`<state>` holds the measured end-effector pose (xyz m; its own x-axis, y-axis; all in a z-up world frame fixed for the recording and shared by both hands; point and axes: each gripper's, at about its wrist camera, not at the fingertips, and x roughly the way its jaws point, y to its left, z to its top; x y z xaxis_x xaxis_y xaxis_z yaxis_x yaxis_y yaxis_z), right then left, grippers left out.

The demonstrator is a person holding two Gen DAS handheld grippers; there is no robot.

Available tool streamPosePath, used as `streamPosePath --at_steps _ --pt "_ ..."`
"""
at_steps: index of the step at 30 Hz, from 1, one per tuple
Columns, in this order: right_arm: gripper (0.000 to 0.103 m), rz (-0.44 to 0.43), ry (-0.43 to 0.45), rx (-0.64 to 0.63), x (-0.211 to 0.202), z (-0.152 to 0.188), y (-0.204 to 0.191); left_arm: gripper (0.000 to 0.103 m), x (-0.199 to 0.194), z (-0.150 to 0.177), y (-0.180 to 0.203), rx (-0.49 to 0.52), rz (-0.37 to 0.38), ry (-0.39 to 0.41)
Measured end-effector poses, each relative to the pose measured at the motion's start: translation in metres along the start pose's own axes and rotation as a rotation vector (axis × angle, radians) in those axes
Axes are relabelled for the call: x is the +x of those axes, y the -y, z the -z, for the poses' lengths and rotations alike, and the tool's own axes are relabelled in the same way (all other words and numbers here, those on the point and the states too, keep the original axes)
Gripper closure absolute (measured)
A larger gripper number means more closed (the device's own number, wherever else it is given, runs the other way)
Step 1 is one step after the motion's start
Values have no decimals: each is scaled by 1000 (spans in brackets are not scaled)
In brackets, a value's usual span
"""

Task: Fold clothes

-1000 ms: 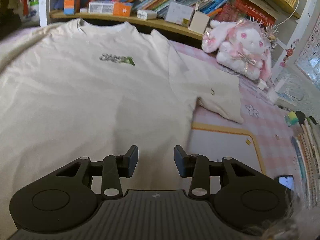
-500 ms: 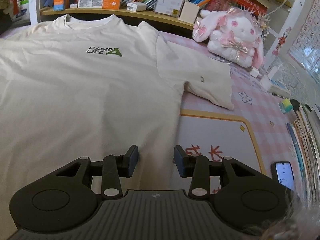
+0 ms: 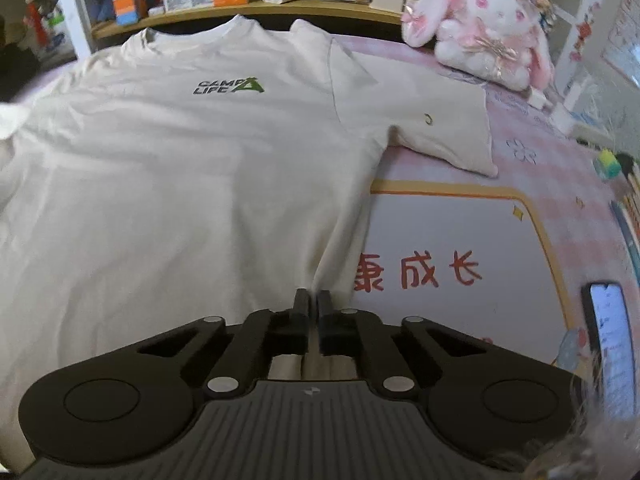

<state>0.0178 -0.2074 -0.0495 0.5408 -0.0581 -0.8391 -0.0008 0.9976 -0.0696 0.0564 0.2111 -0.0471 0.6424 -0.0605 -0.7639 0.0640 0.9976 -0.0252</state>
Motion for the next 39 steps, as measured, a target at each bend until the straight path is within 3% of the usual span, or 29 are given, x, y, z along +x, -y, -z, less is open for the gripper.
streamPosePath --at_steps 1,6,9,11,14,16,18,19,20,26,37,39 --pt "100 12 1 -9 1 -2 2 101 -2 0 2 -14 16 -7" --pt "100 134 33 -78 15 -12 11 100 -10 3 10 -83 96 -44" --pt "100 128 40 -110 20 -18 13 86 -1 -11 -3 -114 71 -43" --pt "100 104 34 -113 19 -19 15 62 11 -24 -18 -189 90 -40" --pt "99 88 30 -92 16 -17 18 42 29 -38 -43 -425 183 -31" --pt "98 88 31 -81 14 -15 18 40 42 -43 -59 -610 265 -29" --pt "97 87 31 -72 12 -14 18 48 53 -44 -69 -754 320 -15" --pt "97 85 32 -70 13 -14 18 89 56 -45 -70 -778 297 4" --pt "97 83 33 -69 13 -14 18 103 59 -47 -70 -779 256 -2" --pt "99 68 39 -62 15 -17 18 102 66 -57 -80 -660 117 22" --pt "100 51 51 -74 24 -29 18 101 74 -76 -78 -517 54 8" --pt "100 53 52 -87 27 -33 18 95 73 -77 -77 -502 44 0"
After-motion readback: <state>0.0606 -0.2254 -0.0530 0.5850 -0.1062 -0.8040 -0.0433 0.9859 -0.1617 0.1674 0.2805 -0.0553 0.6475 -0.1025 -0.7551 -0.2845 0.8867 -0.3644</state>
